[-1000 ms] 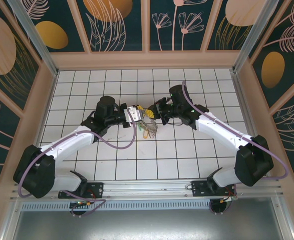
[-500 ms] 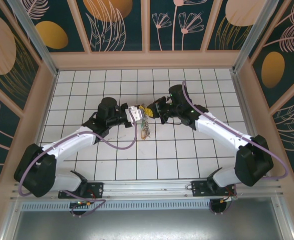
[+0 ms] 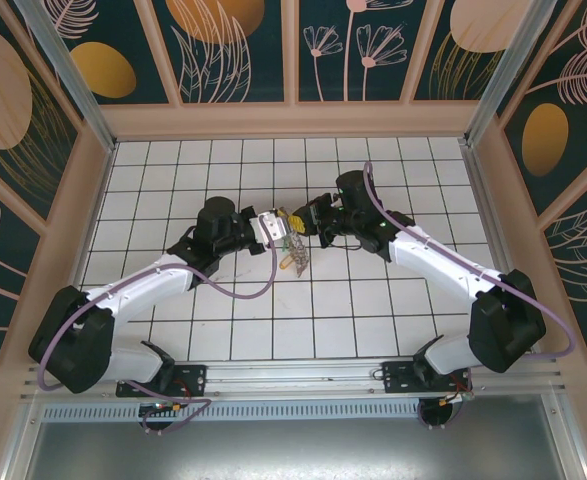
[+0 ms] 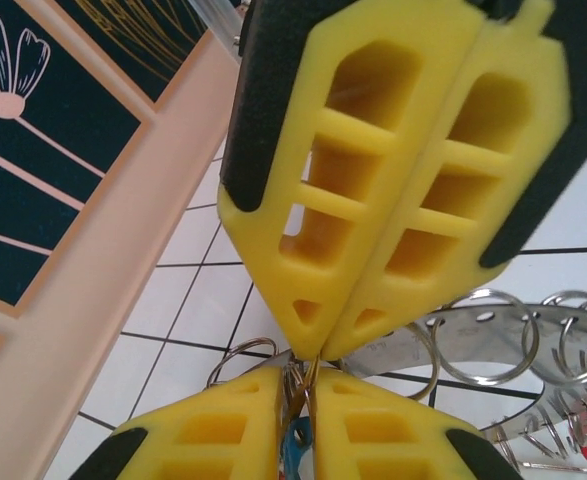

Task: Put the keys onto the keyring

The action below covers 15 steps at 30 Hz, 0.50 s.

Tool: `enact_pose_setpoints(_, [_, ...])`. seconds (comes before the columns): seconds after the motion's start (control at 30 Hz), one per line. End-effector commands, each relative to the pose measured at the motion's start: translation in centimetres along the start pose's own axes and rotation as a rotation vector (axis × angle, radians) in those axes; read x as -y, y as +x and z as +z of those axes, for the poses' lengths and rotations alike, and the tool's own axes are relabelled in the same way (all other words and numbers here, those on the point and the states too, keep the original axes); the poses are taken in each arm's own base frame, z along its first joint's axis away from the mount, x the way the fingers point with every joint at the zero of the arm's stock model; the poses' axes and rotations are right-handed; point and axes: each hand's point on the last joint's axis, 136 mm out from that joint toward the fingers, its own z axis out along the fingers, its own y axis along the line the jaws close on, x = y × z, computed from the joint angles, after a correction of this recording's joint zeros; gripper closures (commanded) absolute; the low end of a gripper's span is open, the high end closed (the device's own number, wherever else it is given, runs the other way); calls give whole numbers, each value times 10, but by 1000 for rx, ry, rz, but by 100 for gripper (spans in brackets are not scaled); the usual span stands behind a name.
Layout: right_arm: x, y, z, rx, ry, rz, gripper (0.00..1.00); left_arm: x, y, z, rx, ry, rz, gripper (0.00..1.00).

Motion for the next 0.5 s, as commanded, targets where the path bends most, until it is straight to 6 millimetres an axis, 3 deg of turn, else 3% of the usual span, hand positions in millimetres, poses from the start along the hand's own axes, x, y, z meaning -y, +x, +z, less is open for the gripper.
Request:
enact_pose_setpoints(0.0, [-23,23,-8,-55,-84,-29,100,-8,6,3,-15,-54,-27,84])
enact_pose_setpoints(0.07, [-25,25,-6,-57,-89,-26,100,-10,4,5,-10,-63,-24,84])
enact_pose_setpoints(0.23, [-28,32,-3,-66,-110,-14,100,-15,5,5,-19,-101,-14,100])
enact_pose_setpoints(0.47, [-18,21,-16,3,-93,0,100,-25,8,-4,-34,-182,-17,100])
